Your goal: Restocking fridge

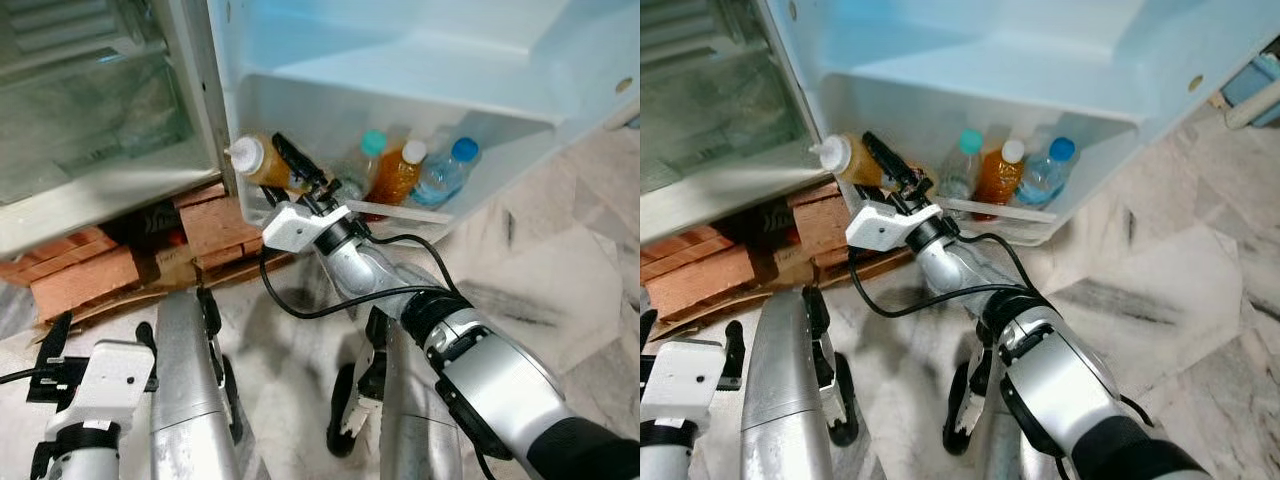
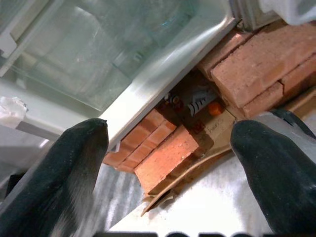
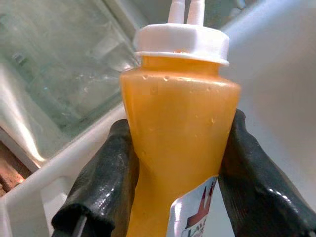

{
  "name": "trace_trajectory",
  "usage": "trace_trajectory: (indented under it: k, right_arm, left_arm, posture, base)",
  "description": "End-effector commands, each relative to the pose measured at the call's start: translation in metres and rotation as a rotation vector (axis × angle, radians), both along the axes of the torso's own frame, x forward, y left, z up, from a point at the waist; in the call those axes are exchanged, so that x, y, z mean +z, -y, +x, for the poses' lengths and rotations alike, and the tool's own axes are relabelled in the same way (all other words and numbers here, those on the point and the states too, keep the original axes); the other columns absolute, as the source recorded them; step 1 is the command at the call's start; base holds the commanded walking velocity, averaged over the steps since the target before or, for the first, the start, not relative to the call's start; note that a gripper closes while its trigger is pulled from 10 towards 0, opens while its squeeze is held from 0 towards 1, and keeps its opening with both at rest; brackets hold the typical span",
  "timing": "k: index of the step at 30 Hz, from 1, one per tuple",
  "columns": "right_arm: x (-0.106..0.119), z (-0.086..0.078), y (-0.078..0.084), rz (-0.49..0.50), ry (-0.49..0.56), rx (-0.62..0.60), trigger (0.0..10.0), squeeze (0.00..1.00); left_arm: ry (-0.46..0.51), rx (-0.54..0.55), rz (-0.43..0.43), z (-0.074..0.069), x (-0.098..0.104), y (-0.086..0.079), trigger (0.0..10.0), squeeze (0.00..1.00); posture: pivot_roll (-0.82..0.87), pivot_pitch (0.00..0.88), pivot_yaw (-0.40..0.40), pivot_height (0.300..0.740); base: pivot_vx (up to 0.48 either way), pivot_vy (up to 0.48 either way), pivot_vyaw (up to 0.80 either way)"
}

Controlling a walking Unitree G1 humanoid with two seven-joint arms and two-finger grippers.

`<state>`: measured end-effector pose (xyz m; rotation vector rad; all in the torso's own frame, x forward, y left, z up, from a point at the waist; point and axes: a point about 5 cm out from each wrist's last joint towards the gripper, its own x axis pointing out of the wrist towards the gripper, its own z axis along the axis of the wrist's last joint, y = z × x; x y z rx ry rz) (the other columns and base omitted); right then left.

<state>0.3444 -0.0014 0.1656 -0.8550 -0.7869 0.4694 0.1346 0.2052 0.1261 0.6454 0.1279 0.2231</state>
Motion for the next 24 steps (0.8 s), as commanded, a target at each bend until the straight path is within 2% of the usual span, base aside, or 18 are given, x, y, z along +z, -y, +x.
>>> trace_trajectory:
  k: [1,8,12,14,15,17,22,24]
  right_arm:
    - [-0.012,0.0,0.004,-0.047,-0.03,-0.028,10.0,0.0]
    - [0.001,0.008,0.005,-0.044,0.024,-0.07,10.0,0.0]
    - [0.002,0.012,0.008,-0.029,-0.013,-0.106,10.0,0.0]
    - [-0.002,0.014,0.012,-0.016,-0.078,-0.134,10.0,0.0]
    - [-0.012,0.017,0.019,0.017,-0.2,-0.181,10.0,0.0]
    - [-0.023,0.019,0.027,0.068,-0.335,-0.23,10.0,0.0]
    - [-0.04,0.023,0.047,0.157,-0.525,-0.31,10.0,0.0]
    - [-0.041,0.024,0.052,0.175,-0.549,-0.321,10.0,0.0]
  left_arm:
    - [-0.029,-0.009,0.005,-0.007,-0.001,0.002,10.0,0.0]
    - [-0.067,-0.003,-0.004,-0.022,0.0,0.004,10.0,0.0]
    - [-0.089,-0.005,-0.008,-0.027,0.0,0.005,10.0,0.0]
    - [-0.1,-0.006,-0.016,-0.029,0.0,0.006,10.0,0.0]
    - [-0.104,-0.005,-0.02,-0.031,0.001,0.006,10.0,0.0]
    - [-0.107,-0.003,-0.023,-0.032,0.001,0.007,10.0,0.0]
    - [-0.109,0.004,-0.029,-0.03,-0.001,0.007,10.0,0.0]
    - [-0.109,0.004,-0.03,-0.028,-0.002,0.006,10.0,0.0]
  posture:
    - [0.33,0.463,-0.137,0.503]
    - [0.33,0.505,-0.142,0.503]
    - [0.33,0.523,-0.143,0.503]
    - [0.33,0.526,-0.143,0.503]
    - [0.33,0.534,-0.148,0.503]
    - [0.33,0.535,-0.149,0.503]
    - [0.32,0.523,-0.155,0.503]
    - [0.32,0.515,-0.153,0.503]
  base:
    - [0.0,0.0,0.0]
    - [0.0,0.0,0.0]
    - [0.0,0.0,0.0]
    - [0.0,0.0,0.0]
    - [0.0,0.0,0.0]
    - [0.0,0.0,0.0]
    - [0.0,0.0,0.0]
    - [0.0,0.0,0.0]
